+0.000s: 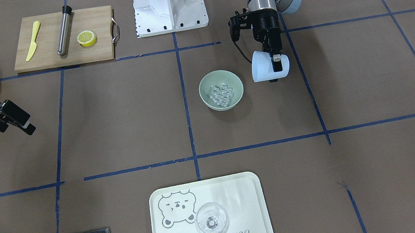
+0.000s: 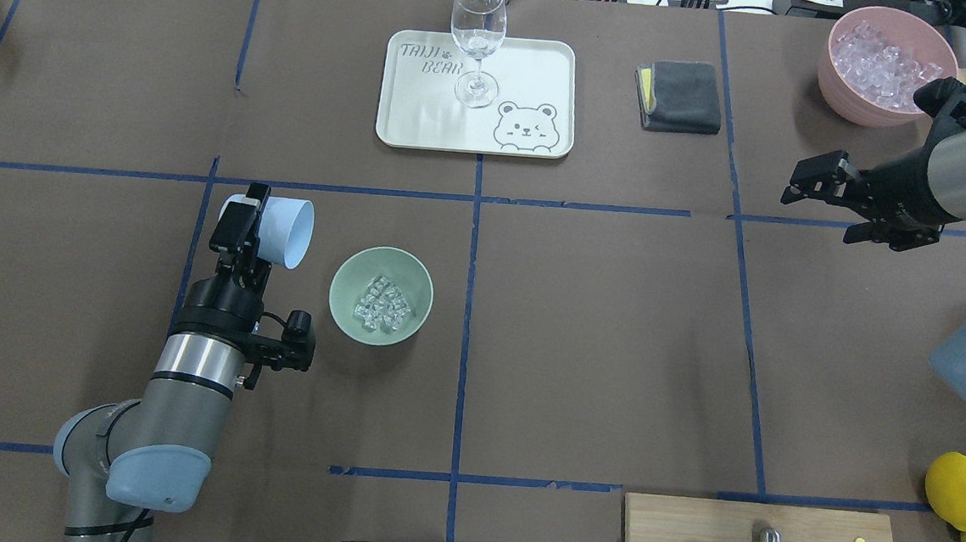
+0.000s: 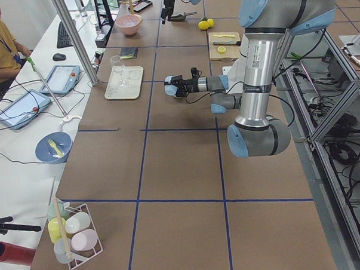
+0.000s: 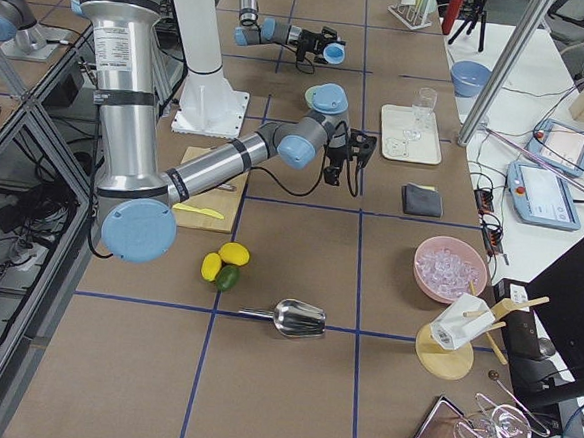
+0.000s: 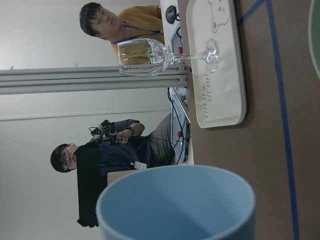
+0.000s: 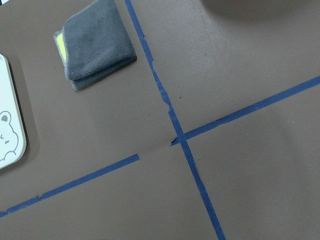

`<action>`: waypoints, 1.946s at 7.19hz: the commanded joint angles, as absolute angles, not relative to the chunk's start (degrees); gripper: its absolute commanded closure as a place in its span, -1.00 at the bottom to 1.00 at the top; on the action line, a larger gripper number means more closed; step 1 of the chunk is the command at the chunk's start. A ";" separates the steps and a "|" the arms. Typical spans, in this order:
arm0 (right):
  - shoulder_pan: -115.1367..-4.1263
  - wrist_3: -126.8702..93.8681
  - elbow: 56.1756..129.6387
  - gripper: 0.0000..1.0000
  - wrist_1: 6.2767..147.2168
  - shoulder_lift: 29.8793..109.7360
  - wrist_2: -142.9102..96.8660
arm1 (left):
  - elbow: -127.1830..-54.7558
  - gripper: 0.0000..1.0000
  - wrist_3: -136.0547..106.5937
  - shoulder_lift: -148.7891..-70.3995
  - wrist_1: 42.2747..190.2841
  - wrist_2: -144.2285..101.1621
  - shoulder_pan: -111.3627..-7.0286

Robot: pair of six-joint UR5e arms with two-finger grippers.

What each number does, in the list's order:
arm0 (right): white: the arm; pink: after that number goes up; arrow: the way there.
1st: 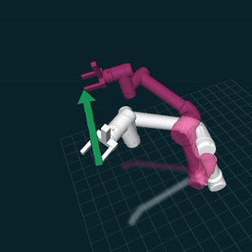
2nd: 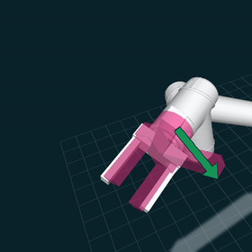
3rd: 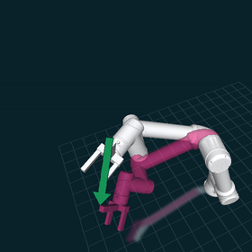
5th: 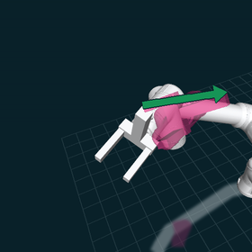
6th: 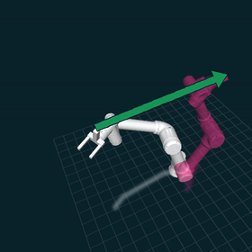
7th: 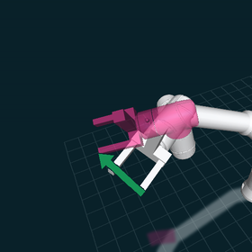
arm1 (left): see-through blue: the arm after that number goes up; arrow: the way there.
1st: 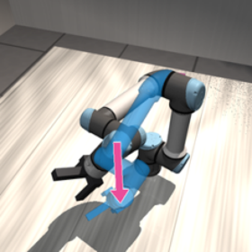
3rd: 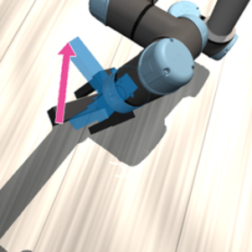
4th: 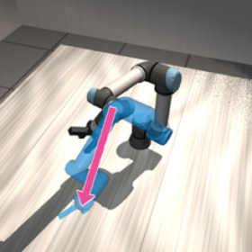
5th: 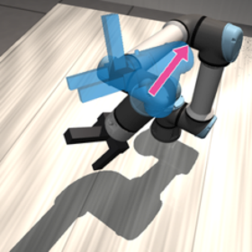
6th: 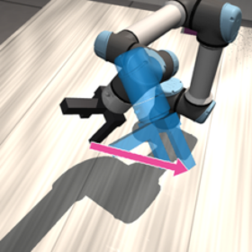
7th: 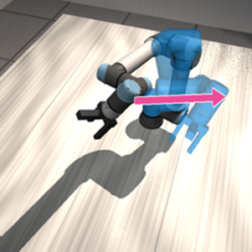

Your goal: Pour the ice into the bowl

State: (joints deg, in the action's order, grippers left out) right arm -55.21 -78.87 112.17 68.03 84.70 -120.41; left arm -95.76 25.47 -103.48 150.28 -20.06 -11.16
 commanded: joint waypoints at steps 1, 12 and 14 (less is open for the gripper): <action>-55.28 -78.93 112.76 -1.00 68.03 84.99 -120.50 | -95.80 1.00 6.42 -102.66 150.38 -21.17 -11.16; -55.28 -78.22 113.90 -1.00 68.11 84.91 -120.41 | -93.71 1.00 -58.59 -79.48 158.26 -21.46 -11.16; -55.28 -78.13 114.69 -1.00 68.12 85.16 -119.89 | -86.54 1.00 -59.06 -77.87 167.66 -19.70 -11.08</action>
